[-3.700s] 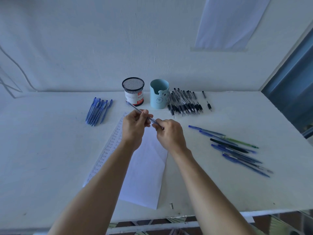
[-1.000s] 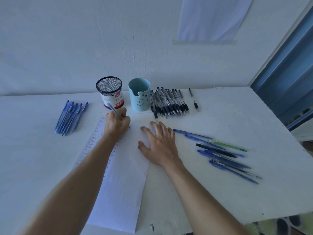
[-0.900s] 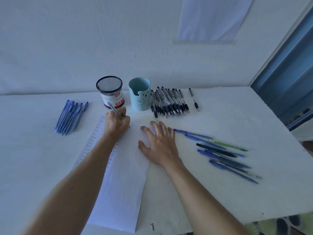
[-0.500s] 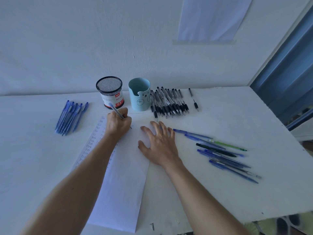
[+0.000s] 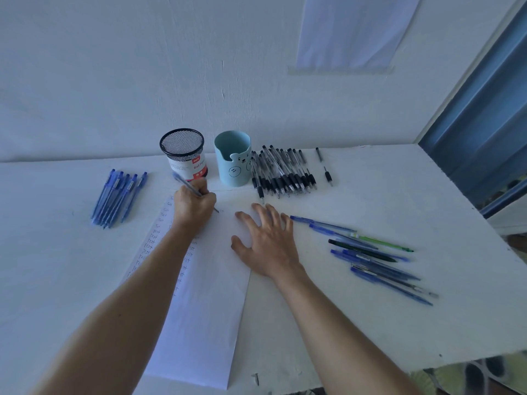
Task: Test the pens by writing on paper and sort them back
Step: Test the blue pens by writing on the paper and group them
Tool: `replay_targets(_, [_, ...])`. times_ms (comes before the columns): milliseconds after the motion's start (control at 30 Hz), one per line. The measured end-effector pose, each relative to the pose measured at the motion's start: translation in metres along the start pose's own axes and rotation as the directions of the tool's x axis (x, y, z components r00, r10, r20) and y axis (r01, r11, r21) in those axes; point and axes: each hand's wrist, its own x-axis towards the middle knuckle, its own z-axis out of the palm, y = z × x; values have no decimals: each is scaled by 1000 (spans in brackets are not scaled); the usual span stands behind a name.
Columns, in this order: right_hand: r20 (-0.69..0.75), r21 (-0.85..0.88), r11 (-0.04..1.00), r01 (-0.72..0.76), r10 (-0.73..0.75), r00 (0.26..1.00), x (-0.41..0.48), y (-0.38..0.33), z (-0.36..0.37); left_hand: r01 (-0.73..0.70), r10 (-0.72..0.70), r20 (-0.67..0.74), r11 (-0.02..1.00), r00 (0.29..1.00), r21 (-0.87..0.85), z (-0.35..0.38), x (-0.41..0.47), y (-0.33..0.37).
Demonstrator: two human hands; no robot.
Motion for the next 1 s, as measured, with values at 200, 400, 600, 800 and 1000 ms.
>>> replay_targets(200, [-30, 9, 1000, 9, -9, 1000, 1, 1, 2, 190, -236, 8, 761, 972, -621, -17, 11, 3])
replay_targets(400, [-35, 21, 1000, 7, -6, 999, 1, 1, 1, 82, -85, 24, 790, 996, -607, -20, -10, 0])
replay_targets(600, [-157, 94, 994, 59, -44, 987, 1, 6, 4, 89, -48, 77, 695, 996, -714, -22, -40, -2])
replay_targets(800, [-239, 501, 865, -22, 163, 957, 5, 14, 5, 123, -77, 99, 749, 992, -651, -16, -63, -10])
replay_targets(1000, [-295, 588, 806, -72, 296, 909, 9, 18, -1, 182, -156, 111, 571, 981, -801, -22, -61, -5])
